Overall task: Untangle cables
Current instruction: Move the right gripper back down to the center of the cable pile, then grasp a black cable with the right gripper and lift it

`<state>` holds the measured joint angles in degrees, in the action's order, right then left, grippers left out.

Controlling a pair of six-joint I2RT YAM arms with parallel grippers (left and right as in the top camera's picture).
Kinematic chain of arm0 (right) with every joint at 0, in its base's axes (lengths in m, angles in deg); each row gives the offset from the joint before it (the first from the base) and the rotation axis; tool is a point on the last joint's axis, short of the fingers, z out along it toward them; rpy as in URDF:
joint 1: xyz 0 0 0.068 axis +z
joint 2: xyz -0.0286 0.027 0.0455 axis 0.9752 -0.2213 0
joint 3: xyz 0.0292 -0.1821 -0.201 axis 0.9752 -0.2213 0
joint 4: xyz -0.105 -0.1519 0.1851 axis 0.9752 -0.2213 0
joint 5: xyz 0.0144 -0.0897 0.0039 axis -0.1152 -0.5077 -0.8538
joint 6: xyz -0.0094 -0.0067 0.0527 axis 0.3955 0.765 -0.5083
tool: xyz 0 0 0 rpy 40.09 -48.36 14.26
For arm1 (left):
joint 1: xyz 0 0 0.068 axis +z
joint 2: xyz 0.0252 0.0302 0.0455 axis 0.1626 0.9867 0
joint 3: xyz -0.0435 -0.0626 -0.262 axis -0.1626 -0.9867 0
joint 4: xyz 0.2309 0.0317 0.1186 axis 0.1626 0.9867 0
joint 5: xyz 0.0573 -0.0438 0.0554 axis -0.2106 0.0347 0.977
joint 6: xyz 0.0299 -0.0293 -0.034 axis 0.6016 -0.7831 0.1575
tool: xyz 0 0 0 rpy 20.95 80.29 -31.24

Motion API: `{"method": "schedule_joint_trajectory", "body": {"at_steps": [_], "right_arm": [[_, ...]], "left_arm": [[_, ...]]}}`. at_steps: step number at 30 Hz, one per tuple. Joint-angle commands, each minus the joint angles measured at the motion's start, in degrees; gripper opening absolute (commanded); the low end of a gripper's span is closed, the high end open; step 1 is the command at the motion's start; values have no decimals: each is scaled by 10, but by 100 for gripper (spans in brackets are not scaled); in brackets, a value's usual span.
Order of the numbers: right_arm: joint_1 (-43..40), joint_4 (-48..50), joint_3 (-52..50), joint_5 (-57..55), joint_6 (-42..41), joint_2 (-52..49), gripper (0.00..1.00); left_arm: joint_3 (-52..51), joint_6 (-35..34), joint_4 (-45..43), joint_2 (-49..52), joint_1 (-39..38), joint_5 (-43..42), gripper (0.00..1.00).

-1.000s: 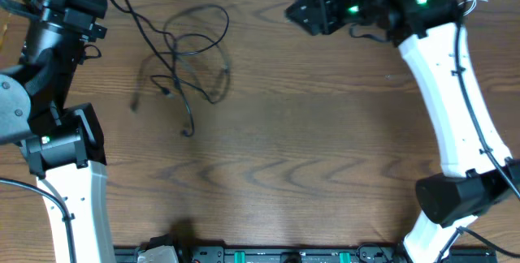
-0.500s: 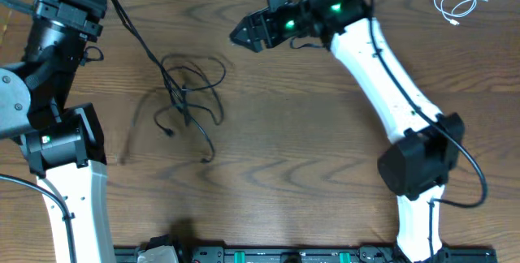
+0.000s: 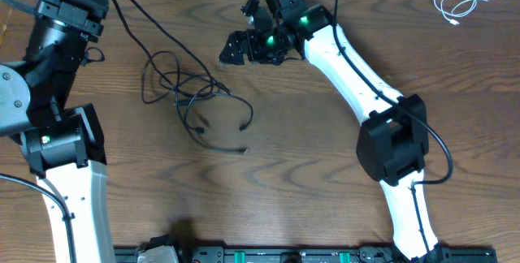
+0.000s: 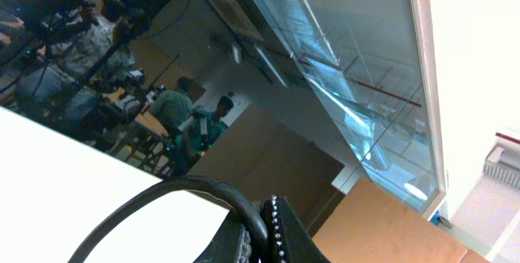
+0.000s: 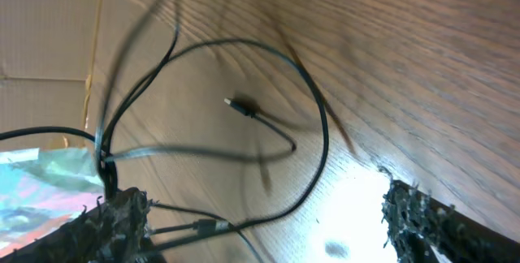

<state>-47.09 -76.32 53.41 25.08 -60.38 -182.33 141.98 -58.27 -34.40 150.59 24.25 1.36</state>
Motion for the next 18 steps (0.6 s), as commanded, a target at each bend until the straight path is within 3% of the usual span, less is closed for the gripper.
{"method": "schedule_joint_trajectory", "body": {"at_steps": [1,5,18], "right_arm": [[0,26,0,49,-20,-13,91],[0,58,0,73,-20,-13,89],[28,35,0,66,-22,-15,85]], "left_arm": [[9,5,3,-3,2,-18,7],[9,5,25,-3,2,-20,7],[9,5,35,4,2,-35,7]]}}
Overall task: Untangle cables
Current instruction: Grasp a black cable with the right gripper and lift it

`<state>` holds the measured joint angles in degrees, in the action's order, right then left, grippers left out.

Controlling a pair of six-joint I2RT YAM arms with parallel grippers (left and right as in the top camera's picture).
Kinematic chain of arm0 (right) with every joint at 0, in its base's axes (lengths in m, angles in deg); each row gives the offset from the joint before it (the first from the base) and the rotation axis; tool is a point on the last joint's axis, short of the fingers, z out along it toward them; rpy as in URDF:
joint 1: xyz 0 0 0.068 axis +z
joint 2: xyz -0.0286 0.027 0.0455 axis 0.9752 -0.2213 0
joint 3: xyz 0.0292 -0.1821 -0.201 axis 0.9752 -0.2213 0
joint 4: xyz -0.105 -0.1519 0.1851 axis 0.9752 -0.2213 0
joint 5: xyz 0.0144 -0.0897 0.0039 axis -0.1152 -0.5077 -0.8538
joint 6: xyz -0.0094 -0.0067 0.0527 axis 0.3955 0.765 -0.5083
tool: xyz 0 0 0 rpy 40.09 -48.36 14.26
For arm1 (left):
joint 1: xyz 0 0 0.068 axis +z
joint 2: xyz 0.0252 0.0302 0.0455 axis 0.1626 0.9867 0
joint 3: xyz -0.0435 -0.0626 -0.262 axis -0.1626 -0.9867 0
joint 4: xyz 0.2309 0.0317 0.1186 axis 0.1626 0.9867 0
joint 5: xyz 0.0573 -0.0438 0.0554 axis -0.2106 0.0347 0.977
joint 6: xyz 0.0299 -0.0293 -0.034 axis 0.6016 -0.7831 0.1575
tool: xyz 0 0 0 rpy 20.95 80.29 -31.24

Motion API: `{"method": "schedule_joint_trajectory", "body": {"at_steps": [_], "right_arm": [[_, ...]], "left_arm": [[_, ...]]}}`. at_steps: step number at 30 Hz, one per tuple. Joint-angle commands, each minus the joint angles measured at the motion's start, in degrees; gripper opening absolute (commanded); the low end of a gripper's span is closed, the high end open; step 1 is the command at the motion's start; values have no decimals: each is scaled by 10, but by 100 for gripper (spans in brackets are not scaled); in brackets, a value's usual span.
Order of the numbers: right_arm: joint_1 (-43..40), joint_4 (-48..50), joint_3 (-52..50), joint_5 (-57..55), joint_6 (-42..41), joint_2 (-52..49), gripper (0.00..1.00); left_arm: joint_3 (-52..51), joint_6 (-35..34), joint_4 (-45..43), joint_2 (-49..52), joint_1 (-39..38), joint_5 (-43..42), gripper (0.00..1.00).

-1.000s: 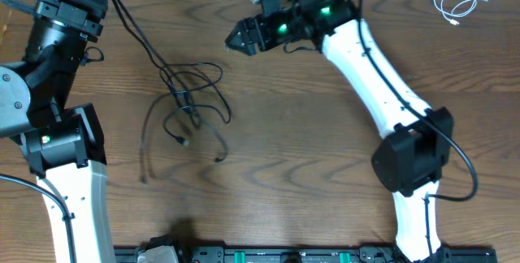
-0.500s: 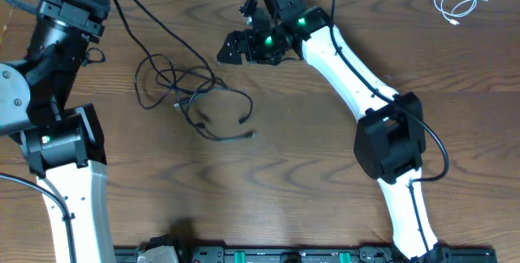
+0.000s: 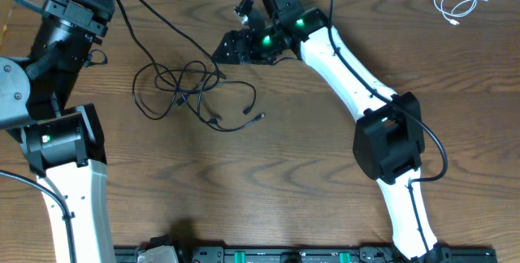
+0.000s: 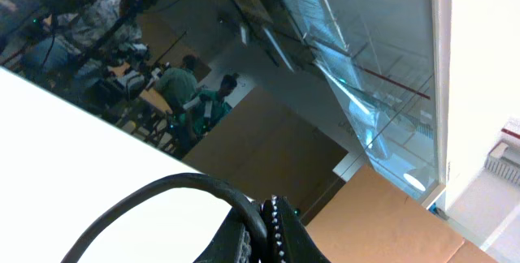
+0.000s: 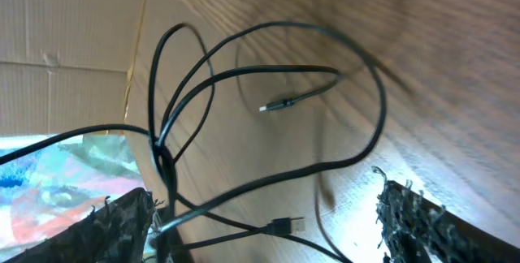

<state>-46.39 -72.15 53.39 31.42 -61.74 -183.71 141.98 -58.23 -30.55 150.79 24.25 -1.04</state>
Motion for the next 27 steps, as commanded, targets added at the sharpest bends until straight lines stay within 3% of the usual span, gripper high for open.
{"method": "schedule_joint_trajectory", "body": {"at_steps": [1,10,19,24,27], "right_arm": [[28,-15,0,-7,-21,-1,85],[77,-21,-2,-15,-131,-20,78],[95,-13,-2,16,-158,-75,48],[95,-14,-2,-3,-126,-82,22],[95,-14,-2,-5,-121,-82,15]], "left_arm": [[9,5,-3,2,2,-11,7],[9,5,6,2,2,-12,7],[9,37,73,2,2,-12,7],[9,101,122,2,2,-55,7],[9,128,167,2,2,-63,7]]}}
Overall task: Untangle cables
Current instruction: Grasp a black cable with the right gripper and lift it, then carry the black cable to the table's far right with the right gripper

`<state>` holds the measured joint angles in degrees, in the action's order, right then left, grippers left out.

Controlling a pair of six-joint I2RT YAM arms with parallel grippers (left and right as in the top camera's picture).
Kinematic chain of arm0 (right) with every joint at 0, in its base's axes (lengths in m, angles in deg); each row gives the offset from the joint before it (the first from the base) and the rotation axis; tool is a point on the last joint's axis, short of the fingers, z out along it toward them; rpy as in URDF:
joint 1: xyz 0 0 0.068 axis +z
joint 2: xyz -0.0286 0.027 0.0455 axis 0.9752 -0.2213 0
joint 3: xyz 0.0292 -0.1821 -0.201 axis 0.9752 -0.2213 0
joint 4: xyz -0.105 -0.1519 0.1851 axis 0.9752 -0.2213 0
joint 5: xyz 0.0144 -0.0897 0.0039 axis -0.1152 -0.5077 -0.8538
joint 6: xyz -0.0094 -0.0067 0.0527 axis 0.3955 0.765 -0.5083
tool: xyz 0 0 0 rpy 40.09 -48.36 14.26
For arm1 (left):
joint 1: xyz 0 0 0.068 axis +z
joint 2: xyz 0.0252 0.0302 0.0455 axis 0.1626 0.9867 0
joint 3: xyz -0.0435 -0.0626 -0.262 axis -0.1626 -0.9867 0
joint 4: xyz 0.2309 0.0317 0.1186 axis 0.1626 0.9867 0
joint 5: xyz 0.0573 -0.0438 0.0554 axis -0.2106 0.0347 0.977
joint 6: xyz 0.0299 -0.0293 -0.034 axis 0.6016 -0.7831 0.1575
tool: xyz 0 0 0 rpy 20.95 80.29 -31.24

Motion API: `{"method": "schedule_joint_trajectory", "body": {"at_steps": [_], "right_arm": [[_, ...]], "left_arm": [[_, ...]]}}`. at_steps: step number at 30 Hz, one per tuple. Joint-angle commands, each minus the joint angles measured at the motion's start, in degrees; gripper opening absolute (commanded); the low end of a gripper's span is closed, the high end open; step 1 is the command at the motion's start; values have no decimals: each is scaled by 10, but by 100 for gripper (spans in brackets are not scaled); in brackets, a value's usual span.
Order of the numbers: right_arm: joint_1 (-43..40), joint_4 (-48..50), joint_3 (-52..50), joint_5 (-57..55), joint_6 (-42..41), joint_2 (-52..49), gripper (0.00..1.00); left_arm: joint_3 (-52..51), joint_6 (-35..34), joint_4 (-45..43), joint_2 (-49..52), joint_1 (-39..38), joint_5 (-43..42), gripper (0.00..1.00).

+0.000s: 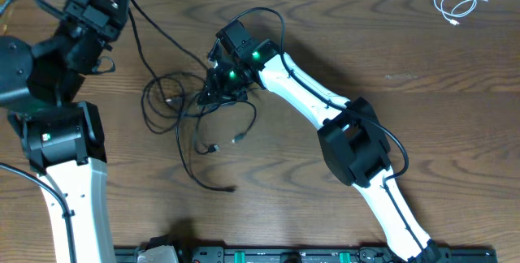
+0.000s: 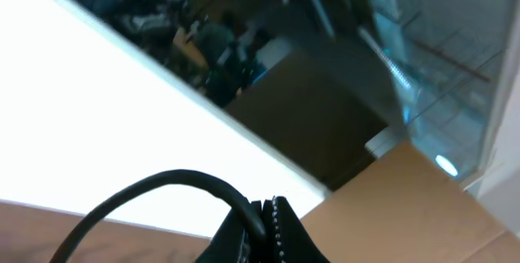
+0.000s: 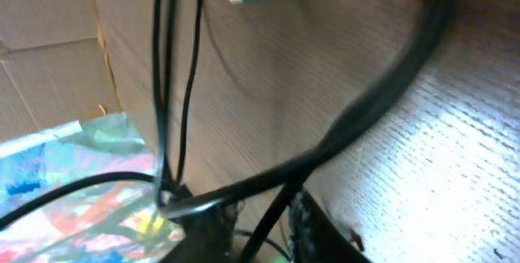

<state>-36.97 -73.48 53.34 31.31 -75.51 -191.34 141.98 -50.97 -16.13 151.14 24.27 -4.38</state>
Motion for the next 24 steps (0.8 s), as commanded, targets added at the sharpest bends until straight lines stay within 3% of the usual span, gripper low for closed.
{"method": "schedule_joint_trajectory", "body": {"at_steps": [1,2,3,14,24], "right_arm": [[1,-1,-2,-8,20,-6,11],[1,-1,-2,-12,23,-6,3],[1,-3,-2,-16,28,-6,1],[-46,0,0,-24,169,26,1],[-156,-3,1,-120,213,171,1]], "left_arm": [[9,65,35,-1,1,-29,7],[9,73,44,-1,1,-29,7],[9,79,51,-1,1,-29,7],[9,138,125,-1,1,-58,7],[9,349,374,-1,1,-66,7]]}}
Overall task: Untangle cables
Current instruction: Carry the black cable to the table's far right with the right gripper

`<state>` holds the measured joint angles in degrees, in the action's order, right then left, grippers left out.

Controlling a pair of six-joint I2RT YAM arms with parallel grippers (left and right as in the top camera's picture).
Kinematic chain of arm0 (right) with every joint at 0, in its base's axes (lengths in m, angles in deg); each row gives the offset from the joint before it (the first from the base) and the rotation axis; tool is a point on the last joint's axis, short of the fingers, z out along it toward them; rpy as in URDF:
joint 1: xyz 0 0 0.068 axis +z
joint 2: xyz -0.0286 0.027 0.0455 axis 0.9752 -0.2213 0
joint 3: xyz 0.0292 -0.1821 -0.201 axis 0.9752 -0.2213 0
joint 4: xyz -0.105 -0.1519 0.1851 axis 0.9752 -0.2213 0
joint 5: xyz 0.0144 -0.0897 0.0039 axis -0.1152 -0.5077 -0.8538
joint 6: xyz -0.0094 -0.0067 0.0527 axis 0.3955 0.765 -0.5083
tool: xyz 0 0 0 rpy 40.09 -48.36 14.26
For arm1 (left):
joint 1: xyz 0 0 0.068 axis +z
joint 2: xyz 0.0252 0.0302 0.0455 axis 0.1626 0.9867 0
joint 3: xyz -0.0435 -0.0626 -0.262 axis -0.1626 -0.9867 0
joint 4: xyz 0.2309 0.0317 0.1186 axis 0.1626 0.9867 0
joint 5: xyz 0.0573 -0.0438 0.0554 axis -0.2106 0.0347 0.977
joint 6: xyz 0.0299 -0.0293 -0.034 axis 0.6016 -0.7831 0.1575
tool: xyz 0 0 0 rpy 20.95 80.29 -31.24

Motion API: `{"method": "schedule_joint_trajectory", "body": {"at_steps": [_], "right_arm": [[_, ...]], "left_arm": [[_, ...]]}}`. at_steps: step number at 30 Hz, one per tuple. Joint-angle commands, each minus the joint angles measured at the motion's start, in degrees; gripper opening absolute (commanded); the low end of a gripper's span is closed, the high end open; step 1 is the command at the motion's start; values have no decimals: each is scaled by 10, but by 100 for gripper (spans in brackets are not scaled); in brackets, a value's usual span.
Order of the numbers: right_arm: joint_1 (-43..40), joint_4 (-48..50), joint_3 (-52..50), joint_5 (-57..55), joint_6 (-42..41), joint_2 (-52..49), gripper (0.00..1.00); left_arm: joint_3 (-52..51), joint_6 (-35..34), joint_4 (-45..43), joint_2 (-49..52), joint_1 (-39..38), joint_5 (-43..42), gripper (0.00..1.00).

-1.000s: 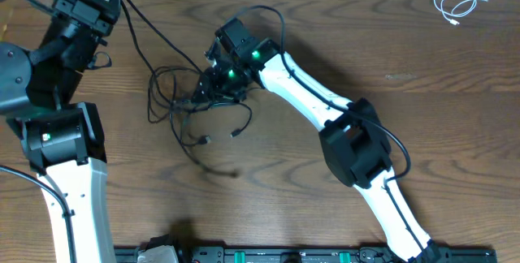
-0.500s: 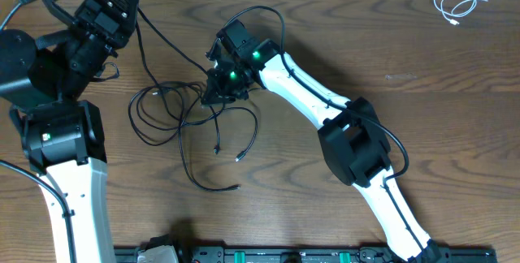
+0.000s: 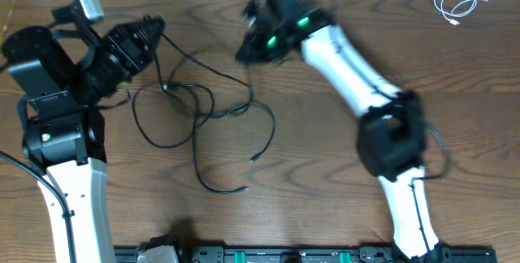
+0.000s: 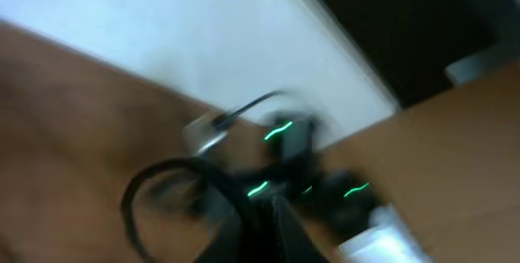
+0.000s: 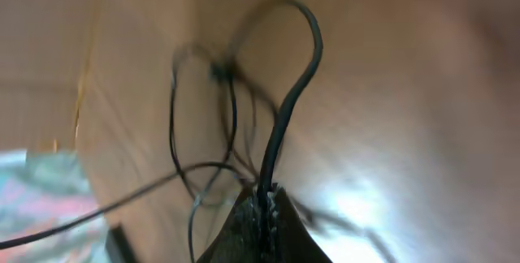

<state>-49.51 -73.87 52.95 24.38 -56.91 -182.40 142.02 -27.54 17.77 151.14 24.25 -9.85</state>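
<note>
Thin black cables (image 3: 197,117) lie in loose crossing loops on the brown table, left of centre. My left gripper (image 3: 153,28) is at the loops' upper left, shut on a black cable (image 4: 134,198) that arches out of the left gripper (image 4: 270,210) in the blurred left wrist view. My right gripper (image 3: 244,52), smeared by motion, is at the loops' upper right. In the right wrist view the right gripper (image 5: 264,196) is shut on a thicker black cable (image 5: 294,88) that rises and curls over the thin loops beyond.
A small coiled white cable lies at the far right corner of the wooden table (image 3: 325,182). A black rail with green lights (image 3: 284,255) runs along the front edge. The arm bases stand at the left and at right of centre.
My right gripper, then down in the middle of the tangle, is now up and to the right with a cable in it. My left gripper has come down and right. The loops lie wider apart.
First my right gripper stood open to the right of the tangle while my left held a cable high at the far left. It was then closer to the loops, still open. Later it sat shut inside the tangle. Now both grippers hold cables, and the loops are spread.
</note>
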Motion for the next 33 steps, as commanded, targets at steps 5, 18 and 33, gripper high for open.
{"method": "schedule_joint_trajectory", "body": {"at_steps": [5,18,33], "right_arm": [[-98,-9,5,-127,34,151,1],[-203,-82,5,-321,37,189,1],[-349,-65,43,-330,55,316,1]], "left_arm": [[8,240,122,-1,2,-10,7],[7,256,241,10,2,464,7],[7,188,203,87,12,687,7]]}}
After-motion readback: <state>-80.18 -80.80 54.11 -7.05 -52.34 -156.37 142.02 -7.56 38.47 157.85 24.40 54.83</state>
